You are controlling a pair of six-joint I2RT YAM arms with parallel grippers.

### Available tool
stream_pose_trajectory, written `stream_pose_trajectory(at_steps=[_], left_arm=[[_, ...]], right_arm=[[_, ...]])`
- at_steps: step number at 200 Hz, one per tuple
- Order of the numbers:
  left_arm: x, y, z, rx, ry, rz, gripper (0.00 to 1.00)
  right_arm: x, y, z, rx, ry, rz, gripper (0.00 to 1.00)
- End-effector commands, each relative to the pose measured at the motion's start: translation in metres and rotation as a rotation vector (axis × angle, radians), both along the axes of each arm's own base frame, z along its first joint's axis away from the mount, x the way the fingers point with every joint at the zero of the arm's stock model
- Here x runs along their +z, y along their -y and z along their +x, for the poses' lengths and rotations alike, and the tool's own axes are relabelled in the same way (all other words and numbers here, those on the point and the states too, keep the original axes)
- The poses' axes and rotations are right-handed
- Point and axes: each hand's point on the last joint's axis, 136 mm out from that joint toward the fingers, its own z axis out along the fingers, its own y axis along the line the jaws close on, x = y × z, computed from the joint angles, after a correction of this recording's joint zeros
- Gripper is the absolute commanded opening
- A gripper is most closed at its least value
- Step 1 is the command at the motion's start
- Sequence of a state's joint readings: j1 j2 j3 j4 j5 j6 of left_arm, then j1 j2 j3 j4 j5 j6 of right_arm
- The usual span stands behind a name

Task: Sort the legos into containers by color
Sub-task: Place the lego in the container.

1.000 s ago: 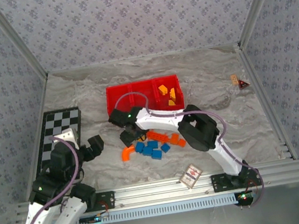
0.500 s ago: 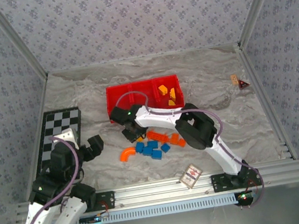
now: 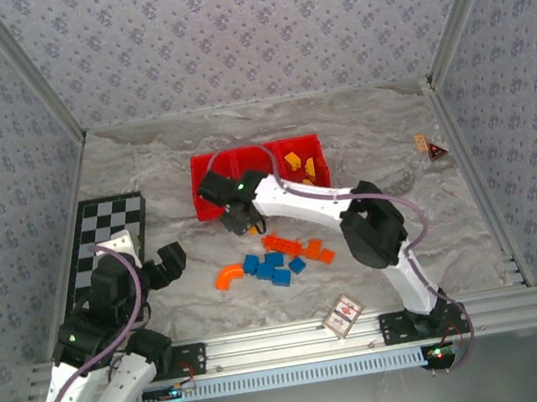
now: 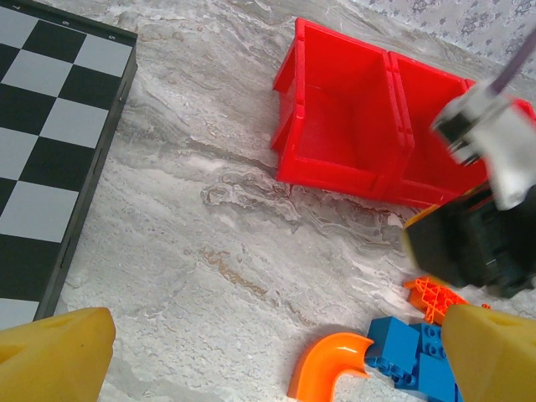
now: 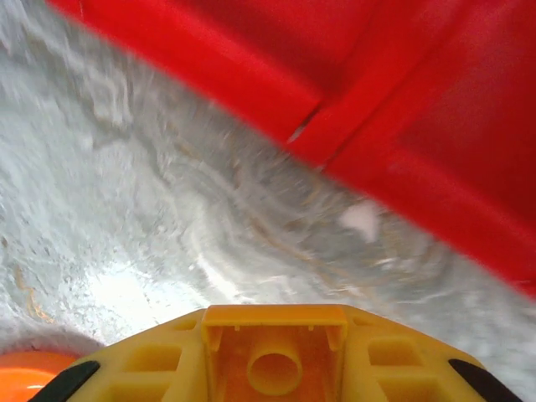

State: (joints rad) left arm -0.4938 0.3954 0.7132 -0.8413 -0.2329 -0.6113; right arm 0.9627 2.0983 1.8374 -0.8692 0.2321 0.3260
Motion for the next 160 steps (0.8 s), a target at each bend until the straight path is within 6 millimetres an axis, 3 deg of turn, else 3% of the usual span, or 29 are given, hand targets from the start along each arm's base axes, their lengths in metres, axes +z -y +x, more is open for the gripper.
stream_pose_trajectory(at_steps=[1,32,74,105,135,160], left_arm=[[-0.001,-0.001,0.001,-0.002,0.000,0.022,1.00],[-0.002,0.000,0.001,-0.004,-0.003,0.023,1.00],[-0.002,-0.001,0.001,-0.001,-0.005,0.024,1.00],[-0.003,0.000,0.002,-0.005,-0.013,0.027,1.00],[-0.005,0.001,0.003,-0.009,-0.019,0.032,1.00],[-0.005,0.002,0.003,-0.010,-0.021,0.033,1.00]], right_arm=[[0.059,0.041,0.036,-0.069,0.150,-0.016,0.30],[0.077,0.083,0.075,-0.153,0.174,0.032,0.31],[0.062,0.138,0.114,-0.298,0.122,0.089,0.31],[0.033,0.156,0.129,-0.378,0.060,0.154,0.31],[0.011,0.160,0.135,-0.424,0.001,0.223,0.32],[-0.001,0.160,0.133,-0.434,-0.025,0.230,0.38]])
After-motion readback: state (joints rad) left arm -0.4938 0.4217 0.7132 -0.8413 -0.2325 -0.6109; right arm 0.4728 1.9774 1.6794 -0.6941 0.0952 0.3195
